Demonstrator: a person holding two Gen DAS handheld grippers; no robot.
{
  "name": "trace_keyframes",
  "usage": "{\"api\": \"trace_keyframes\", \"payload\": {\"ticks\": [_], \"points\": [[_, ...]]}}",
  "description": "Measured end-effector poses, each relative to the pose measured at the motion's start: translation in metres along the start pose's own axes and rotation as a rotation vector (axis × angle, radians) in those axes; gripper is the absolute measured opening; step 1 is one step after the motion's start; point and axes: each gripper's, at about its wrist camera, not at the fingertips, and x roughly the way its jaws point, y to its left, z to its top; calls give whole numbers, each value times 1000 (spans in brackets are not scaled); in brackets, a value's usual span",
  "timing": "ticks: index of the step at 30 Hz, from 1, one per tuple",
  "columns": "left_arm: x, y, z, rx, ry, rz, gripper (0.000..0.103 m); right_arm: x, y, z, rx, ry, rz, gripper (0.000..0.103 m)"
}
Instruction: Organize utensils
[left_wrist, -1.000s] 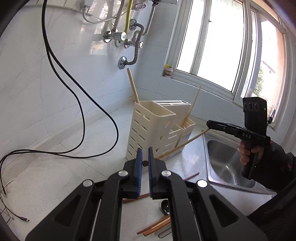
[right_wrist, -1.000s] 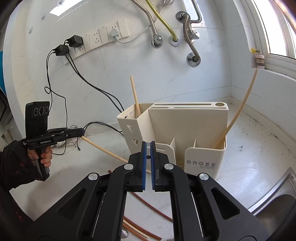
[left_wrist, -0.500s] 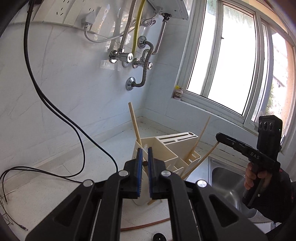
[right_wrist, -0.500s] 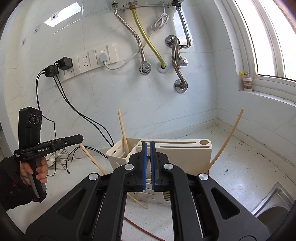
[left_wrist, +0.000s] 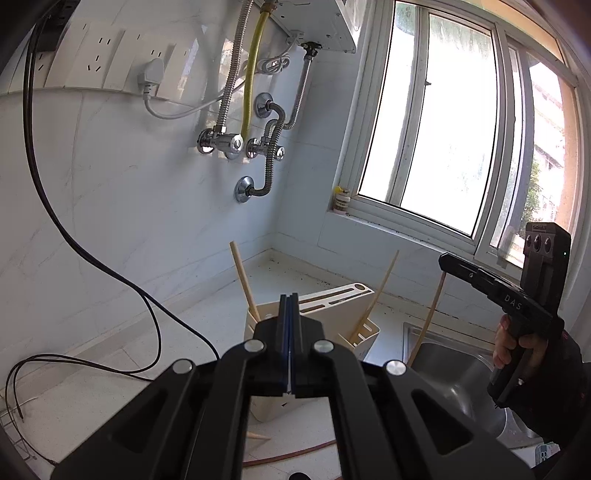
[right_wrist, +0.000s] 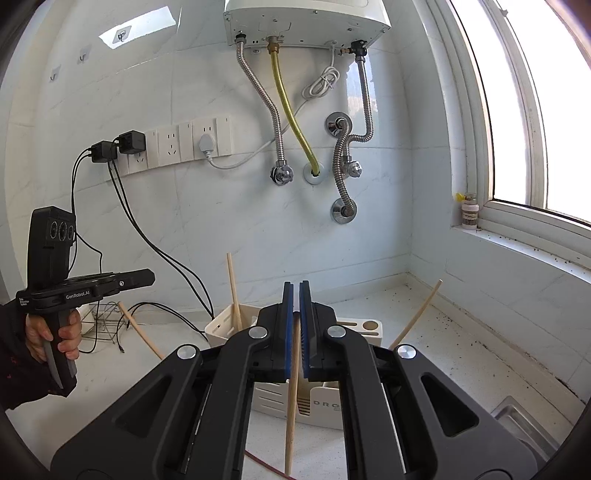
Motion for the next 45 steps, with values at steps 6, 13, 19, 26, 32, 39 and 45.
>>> {"api": "trace_keyframes", "payload": {"ticks": [6,13,19,26,32,39,45], "points": [[0,8,-14,30,79,26,0,-2,1,-4,-1,8,0,3],[-4,31,-38,82,185,100,0,3,5,-8,-9,26,6,3],[-6,46,-57,76,251,126,3,8,7,-10,-6,38,9,3],[-23,67,-88,134,358,168,34,9,9,-10,-10,43,20,3],[-47,94,-118,195,485,191,34,12,11,-10,-11,48,23,3],[-74,128,-160,200,610,169,36,14,15,-9,-12,53,27,3],[-77,145,-185,162,659,147,36,15,19,-8,-17,56,27,3]]}}
